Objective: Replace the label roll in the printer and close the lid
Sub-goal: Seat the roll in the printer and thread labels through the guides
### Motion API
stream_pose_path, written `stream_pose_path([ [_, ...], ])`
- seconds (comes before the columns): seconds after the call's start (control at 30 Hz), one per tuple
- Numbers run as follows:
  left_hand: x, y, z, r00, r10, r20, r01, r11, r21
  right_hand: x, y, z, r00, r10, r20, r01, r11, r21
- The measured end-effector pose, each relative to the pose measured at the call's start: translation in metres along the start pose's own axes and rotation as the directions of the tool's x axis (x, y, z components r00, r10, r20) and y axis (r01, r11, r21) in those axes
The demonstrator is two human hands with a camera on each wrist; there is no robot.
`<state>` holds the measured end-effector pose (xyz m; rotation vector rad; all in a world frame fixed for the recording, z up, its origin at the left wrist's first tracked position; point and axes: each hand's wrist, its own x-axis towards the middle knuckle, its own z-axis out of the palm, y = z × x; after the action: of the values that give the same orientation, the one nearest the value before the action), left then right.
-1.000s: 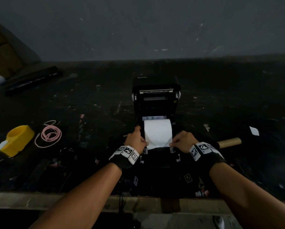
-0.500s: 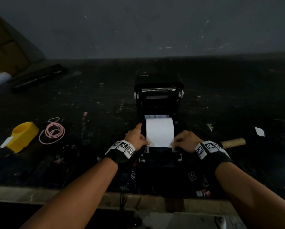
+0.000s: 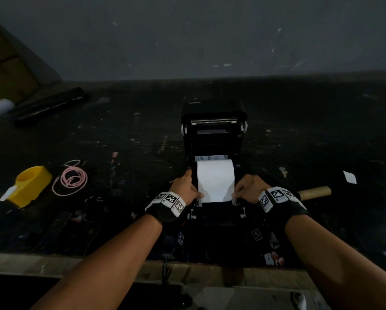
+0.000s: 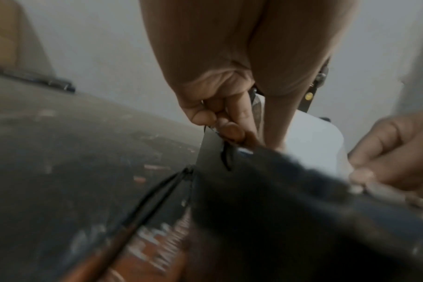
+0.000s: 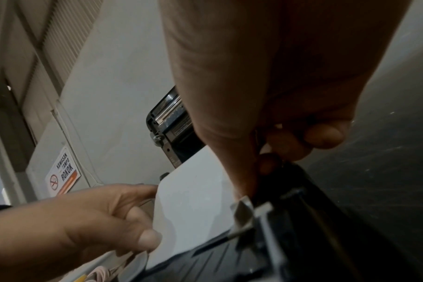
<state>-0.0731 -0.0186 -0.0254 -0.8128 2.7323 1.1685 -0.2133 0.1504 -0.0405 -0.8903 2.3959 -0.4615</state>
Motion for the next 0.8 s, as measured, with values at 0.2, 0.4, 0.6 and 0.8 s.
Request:
stream_pose_path([
  [0.2,0.003,-0.002,0.001,0.999,-0.055,-0.005,0.054,0.995,-0.083,0.001,-0.009,-0.008,0.997,0.031,0.065,-0.03,0.999,-0.011],
  [0.4,0.009,0.003,-0.002,0.995,-0.052,0.089,0.045,0.995,0.088,-0.002,-0.003,-0.006,0.999,0.048,-0.006,-0.047,0.991,0.121],
  [0.6,0.017,-0.001,-0.005,0.996,-0.072,0.053,0.068,0.995,0.069,-0.006,-0.003,-0.002,0.998,0.067,0.0,-0.067,0.995,0.071],
  [0.8,0.023,-0.006,0.001,0.994,-0.095,0.051,0.091,0.992,0.089,-0.001,-0.012,-0.008,0.992,0.122,0.036,-0.122,0.992,0.017],
])
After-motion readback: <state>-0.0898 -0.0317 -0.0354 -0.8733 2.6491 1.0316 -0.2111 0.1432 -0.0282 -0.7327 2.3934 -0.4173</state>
